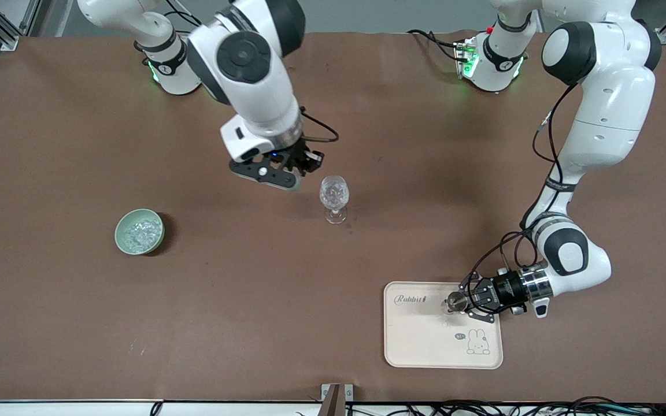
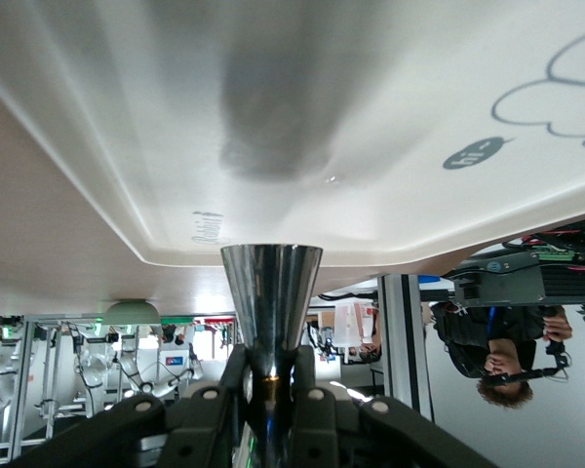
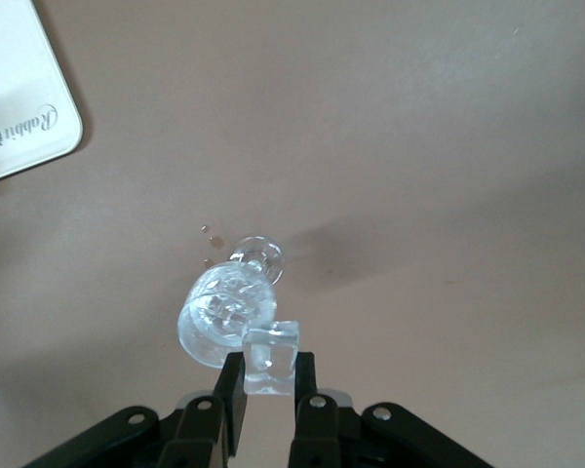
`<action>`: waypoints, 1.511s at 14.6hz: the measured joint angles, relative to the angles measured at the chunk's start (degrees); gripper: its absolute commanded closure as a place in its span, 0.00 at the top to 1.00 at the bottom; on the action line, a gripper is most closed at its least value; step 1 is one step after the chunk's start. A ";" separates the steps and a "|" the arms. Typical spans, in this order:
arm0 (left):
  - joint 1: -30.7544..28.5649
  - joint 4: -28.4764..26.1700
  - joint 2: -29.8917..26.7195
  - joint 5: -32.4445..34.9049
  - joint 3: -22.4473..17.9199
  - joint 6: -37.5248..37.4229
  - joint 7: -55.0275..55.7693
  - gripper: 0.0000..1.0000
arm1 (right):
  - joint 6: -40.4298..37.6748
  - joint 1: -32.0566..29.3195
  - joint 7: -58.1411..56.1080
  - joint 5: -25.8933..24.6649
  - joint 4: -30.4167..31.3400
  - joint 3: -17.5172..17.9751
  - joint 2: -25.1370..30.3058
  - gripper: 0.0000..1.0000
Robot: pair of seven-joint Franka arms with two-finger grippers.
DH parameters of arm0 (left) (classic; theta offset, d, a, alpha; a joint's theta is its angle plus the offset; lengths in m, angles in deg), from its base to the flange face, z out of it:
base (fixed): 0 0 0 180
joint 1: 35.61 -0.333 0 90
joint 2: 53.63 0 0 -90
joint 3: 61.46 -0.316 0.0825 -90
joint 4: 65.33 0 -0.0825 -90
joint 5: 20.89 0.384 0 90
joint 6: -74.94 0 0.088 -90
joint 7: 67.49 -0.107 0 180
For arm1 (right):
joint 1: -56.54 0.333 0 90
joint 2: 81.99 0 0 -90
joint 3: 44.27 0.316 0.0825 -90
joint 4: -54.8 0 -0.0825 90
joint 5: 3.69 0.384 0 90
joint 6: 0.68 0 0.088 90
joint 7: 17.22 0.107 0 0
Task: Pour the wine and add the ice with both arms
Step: 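Move the right gripper over the glass while the left gripper carries the jigger, then drop the ice into the glass while the left gripper sets the jigger down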
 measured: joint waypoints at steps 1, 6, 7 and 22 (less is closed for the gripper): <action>-0.19 0.13 0.40 -0.59 -0.01 0.02 -0.29 0.00 | 0.01 0.91 1.51 0.04 -0.93 0.01 -1.64 0.00; -2.05 0.35 1.49 -2.14 -0.02 0.02 -1.20 0.02 | 2.14 4.79 7.86 0.05 -2.25 0.00 -6.66 0.00; -2.13 0.35 1.92 -3.04 -0.01 0.02 -2.00 0.04 | 2.38 5.04 8.56 0.05 -2.45 0.00 -7.12 0.00; -5.69 1.91 -2.01 16.68 -2.23 -5.78 -3.26 1.00 | 4.72 5.73 9.47 0.08 -3.13 -0.46 -9.26 0.03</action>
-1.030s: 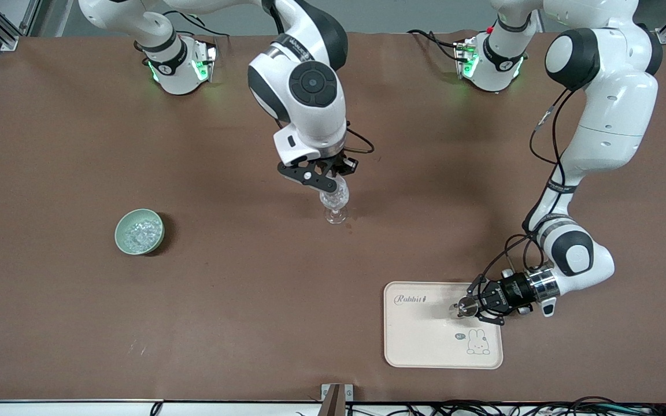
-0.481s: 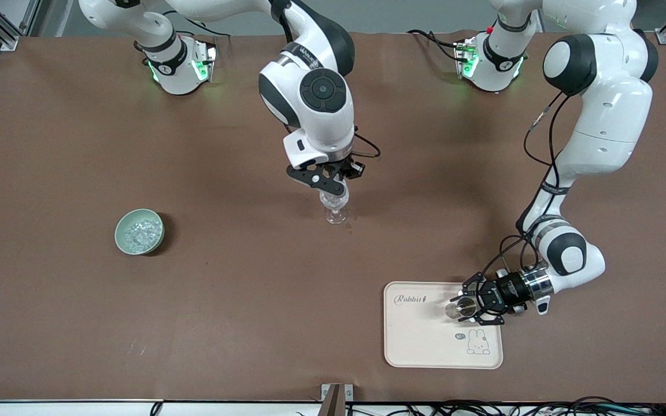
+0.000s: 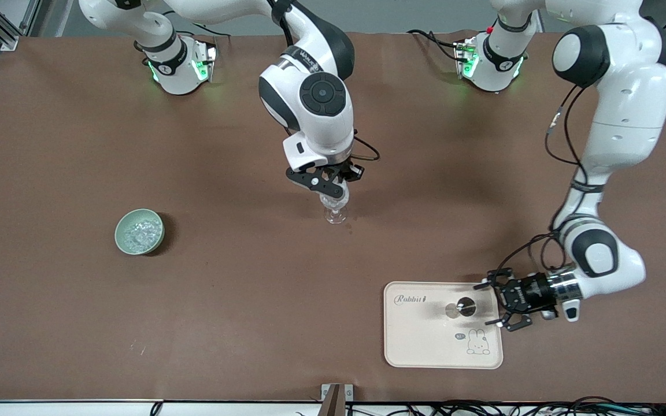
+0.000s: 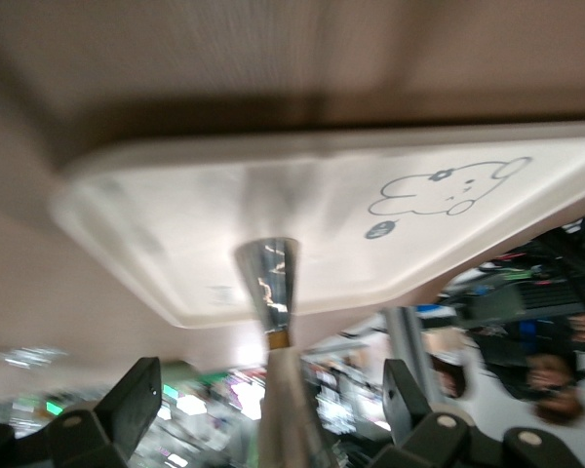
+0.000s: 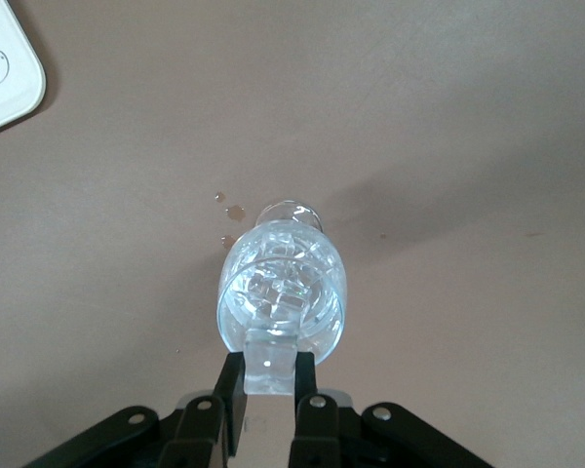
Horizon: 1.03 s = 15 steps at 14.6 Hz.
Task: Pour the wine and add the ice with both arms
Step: 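Drop the ice into the glass while the left gripper sets the jigger down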
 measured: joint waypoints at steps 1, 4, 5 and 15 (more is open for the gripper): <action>-1.50 0.00 -1.46 5.55 0.01 -2.34 0.04 1.00 | -0.02 0.00 0.00 0.00 -0.01 0.00 0.00 0.05; -3.62 0.09 -6.55 18.42 0.12 -7.93 -0.12 1.00 | -0.05 0.03 0.00 0.00 -0.01 0.00 -0.03 0.07; -3.45 0.17 -8.65 22.48 0.36 -9.60 -0.16 1.00 | -0.09 0.06 0.00 0.00 -0.01 0.00 -0.05 0.07; -1.34 0.32 -34.12 55.51 11.56 -25.90 -11.70 1.00 | -0.25 0.23 0.04 0.00 -0.03 0.00 -0.17 0.74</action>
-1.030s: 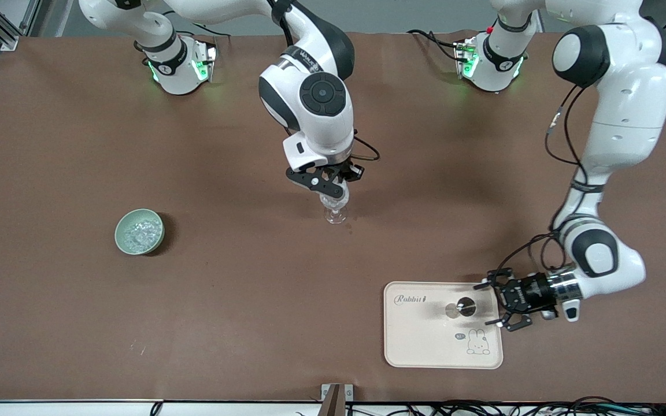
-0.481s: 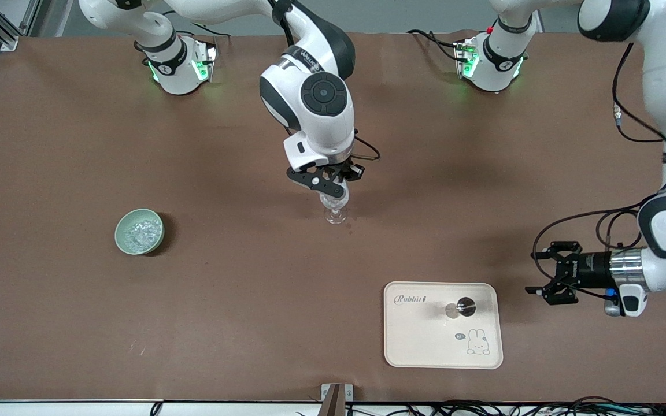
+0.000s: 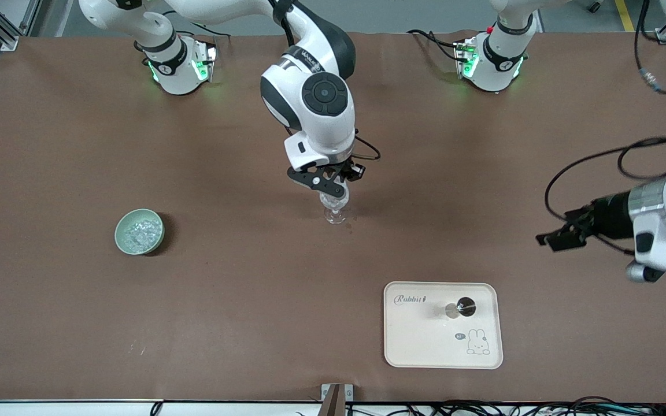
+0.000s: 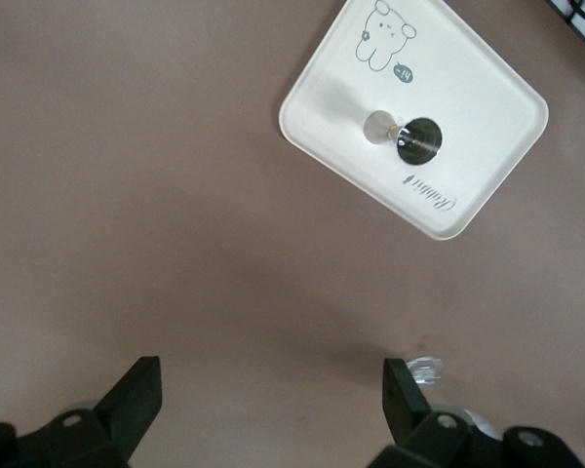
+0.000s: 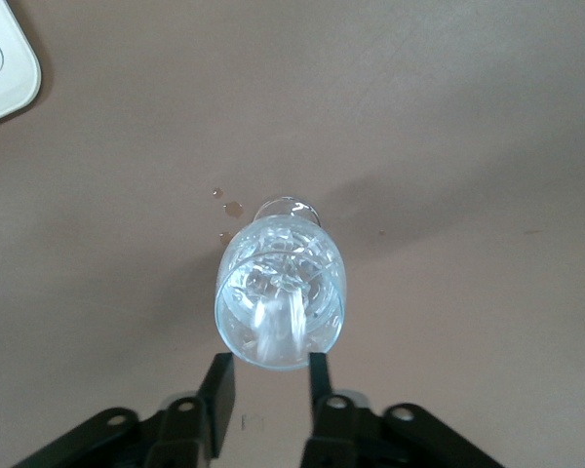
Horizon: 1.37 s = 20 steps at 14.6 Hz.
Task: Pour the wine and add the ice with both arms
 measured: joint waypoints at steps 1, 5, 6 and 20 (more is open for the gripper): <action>0.01 -0.05 -2.17 2.24 0.66 -1.03 -3.37 1.00 | -0.01 0.01 0.00 0.00 0.00 0.00 0.00 0.82; 0.00 -0.47 -8.43 5.08 1.39 -5.50 -13.03 1.00 | -0.03 0.28 0.00 -0.01 0.00 0.00 0.00 0.97; 0.00 -0.53 -9.53 5.63 1.42 -6.30 -14.77 1.00 | -0.03 0.30 0.00 -0.01 -0.02 0.00 0.00 1.00; 16.08 -18.86 -27.67 6.24 -16.40 -6.74 -30.58 1.00 | -17.61 -18.16 -22.39 -9.06 -3.07 -2.34 19.96 1.00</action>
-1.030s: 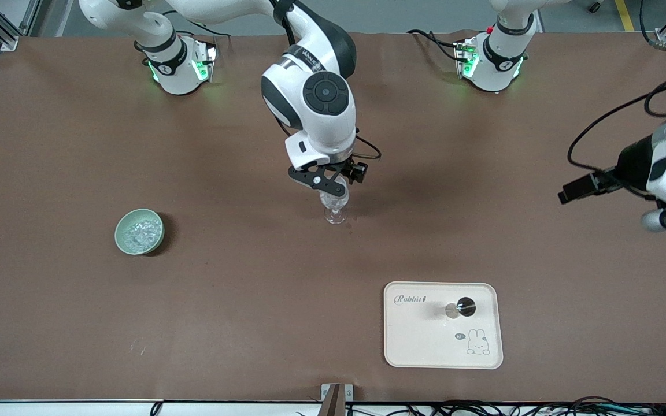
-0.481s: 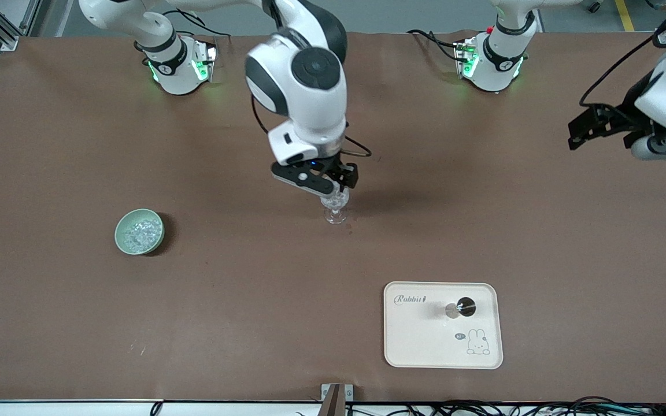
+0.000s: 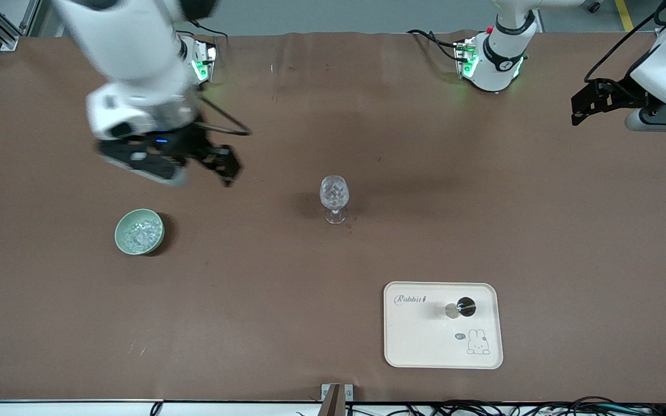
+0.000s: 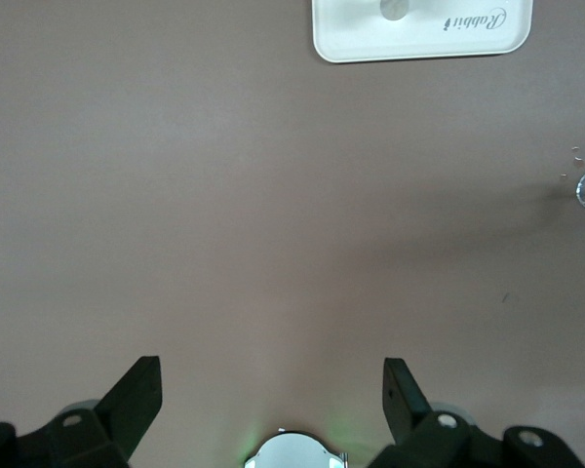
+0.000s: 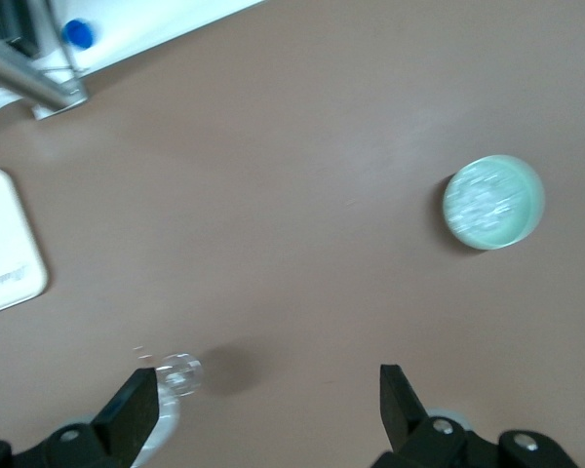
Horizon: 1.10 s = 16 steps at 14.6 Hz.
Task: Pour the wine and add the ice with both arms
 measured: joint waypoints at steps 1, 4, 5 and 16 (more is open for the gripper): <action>0.01 -0.06 -0.07 0.00 0.24 0.23 0.00 1.00 | -2.72 -2.63 -3.65 -0.05 0.01 -0.04 1.41 1.00; -1.43 -0.08 -0.22 0.00 1.82 0.93 0.05 1.00 | -9.55 -9.95 -15.28 -0.15 0.09 -0.01 4.65 1.00; -2.72 -0.08 -0.34 0.00 2.99 1.11 0.05 1.00 | -10.85 -12.33 -19.19 -0.16 0.17 -0.01 5.43 1.00; -4.33 0.06 -0.37 0.00 4.21 1.96 0.05 1.00 | -3.79 -25.72 -38.83 0.65 12.31 0.67 13.82 1.00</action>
